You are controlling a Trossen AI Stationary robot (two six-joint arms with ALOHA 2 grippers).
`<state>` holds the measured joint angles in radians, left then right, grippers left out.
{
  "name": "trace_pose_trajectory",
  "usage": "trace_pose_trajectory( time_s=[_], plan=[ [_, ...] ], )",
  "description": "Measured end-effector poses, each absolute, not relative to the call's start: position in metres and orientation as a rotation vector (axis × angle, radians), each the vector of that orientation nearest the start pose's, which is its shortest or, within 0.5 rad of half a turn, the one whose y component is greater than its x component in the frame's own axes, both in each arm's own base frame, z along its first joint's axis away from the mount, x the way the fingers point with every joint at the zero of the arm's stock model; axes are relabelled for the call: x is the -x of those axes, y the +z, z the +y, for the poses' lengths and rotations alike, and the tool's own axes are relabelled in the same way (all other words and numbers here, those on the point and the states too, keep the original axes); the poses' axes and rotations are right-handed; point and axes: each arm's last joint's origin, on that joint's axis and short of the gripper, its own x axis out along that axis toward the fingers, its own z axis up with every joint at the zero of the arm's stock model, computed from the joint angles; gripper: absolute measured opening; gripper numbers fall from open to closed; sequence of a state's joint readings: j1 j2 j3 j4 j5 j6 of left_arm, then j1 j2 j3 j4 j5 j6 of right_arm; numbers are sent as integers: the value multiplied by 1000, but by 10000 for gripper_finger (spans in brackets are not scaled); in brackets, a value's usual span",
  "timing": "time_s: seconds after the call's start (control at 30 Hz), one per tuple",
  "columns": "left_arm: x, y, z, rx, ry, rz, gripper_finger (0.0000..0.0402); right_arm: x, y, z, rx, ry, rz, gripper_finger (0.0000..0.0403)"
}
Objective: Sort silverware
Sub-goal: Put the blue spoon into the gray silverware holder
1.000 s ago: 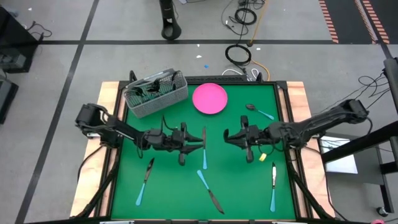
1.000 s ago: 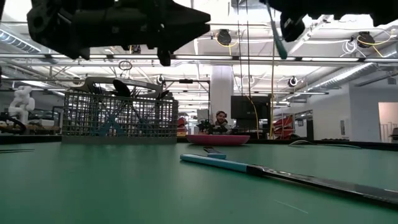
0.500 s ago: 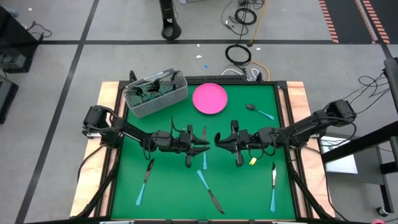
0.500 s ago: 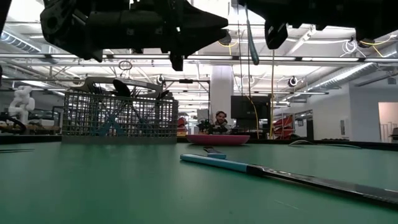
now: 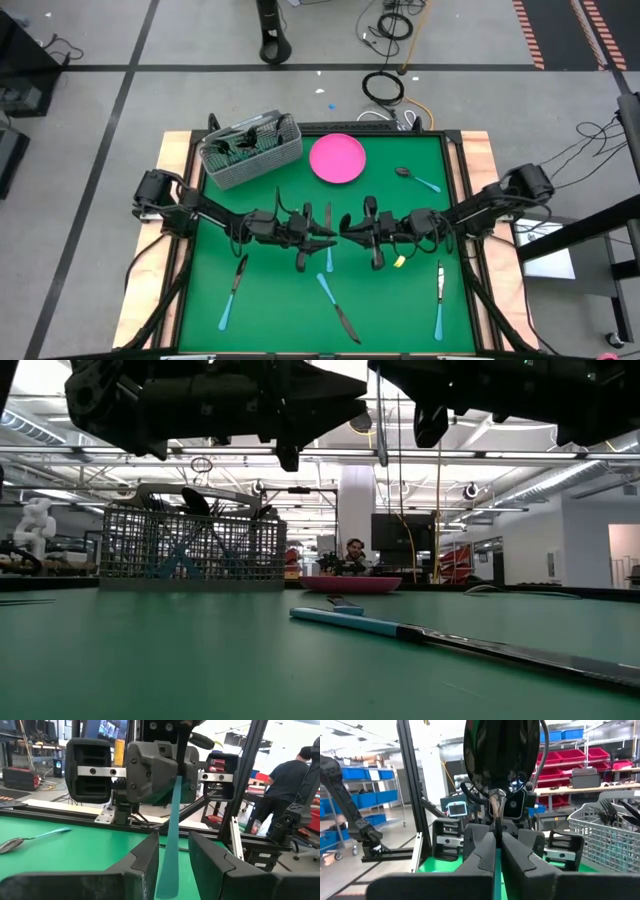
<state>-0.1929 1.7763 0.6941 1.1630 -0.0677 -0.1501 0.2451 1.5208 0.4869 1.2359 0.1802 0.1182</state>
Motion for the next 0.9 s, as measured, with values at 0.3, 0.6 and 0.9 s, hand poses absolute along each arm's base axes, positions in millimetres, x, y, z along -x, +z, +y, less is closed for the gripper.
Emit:
trace_pose_trajectory(
  time_s=[0.3, 0.6, 0.9],
  plan=[
    [-345, 190, -65, 150, -117, -37, 107, -291, 211, 64, -152, 61, -187, 0],
    [-346, 190, -65, 120, -115, -23, 107, -295, 205, 65, -144, 26, -111, 0],
    [-346, 185, -65, 112, -109, 28, 107, -293, 208, 64, -135, 27, -109, 0]
  ],
)
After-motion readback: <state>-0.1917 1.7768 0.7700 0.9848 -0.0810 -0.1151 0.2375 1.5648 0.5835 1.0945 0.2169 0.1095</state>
